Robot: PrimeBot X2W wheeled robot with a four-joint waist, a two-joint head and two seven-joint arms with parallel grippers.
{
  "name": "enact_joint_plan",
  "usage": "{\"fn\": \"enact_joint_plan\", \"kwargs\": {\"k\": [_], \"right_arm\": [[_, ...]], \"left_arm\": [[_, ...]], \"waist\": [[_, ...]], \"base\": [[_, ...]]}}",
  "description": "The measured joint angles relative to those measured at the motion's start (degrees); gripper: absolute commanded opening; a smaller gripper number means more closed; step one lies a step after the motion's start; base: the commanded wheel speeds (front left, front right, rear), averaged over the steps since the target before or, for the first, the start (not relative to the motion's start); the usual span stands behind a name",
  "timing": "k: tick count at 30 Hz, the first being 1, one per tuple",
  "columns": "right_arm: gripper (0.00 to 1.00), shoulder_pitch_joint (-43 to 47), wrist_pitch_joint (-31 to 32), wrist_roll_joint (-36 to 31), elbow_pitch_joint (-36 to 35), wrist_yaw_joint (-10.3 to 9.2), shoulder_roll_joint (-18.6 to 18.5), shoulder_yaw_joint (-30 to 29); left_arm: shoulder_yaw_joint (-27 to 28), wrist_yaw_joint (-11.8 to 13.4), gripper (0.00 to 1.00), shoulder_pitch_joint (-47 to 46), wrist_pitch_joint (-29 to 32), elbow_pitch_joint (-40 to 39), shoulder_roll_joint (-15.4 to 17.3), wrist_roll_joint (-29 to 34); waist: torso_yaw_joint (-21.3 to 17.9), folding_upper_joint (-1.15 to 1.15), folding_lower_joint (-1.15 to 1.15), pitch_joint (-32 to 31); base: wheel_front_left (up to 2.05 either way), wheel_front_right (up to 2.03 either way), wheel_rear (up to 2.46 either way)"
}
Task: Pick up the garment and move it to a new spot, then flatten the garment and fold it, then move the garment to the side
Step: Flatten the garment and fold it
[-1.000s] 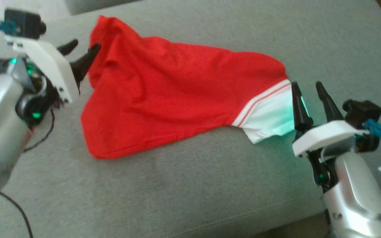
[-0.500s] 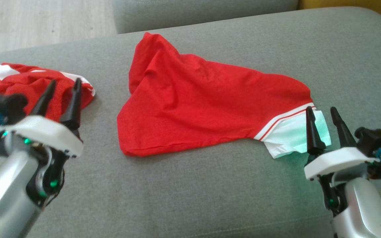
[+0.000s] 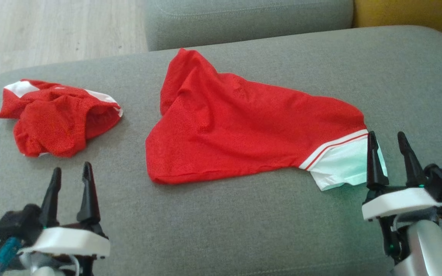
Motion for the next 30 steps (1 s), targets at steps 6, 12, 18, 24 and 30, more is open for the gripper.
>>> {"fn": "enact_joint_plan", "kwargs": {"k": [6, 12, 18, 24, 30], "right_arm": [[1.0, 1.78, -1.24, -1.1, -0.43, 0.0, -0.44, 0.86], [1.0, 1.95, -1.43, -1.1, -0.2, 0.0, -0.44, 1.3], [1.0, 1.94, -1.44, -1.11, 0.23, 0.0, -0.46, 0.99], [1.0, 1.22, 6.27, -2.09, 2.2, 0.0, -0.98, -1.71], [1.0, -3.85, 22.15, -1.41, 5.39, 0.0, -2.87, -2.12]], "left_arm": [[3.82, -4.61, 1.0, 0.46, 0.0, 1.83, -4.65, 5.34], [6.48, -7.62, 1.0, 0.45, 0.0, 3.27, -6.89, 8.45], [7.13, -10.62, 1.0, 0.42, 0.0, 5.9, -8.29, 9.98], [3.44, -15.22, 1.0, -2.03, 9.42, 12.01, -6.73, 8.59], [0.81, -17.74, 1.0, -13.45, 29.74, 14.12, -3.03, -1.49]], "waist": [[0.39, 0.0, 0.0, -0.57], [-0.01, 0.0, 0.0, -0.63], [-0.41, 0.0, 0.0, -0.28], [-0.51, 0.0, 0.0, 0.89], [-0.85, 0.0, 0.0, 3.08]], "base": [[0.0, 0.0, 0.0], [0.0, 0.0, 0.0], [0.0, 0.0, 0.0], [0.0, 0.0, 0.0], [0.0, 0.0, 0.0]]}}
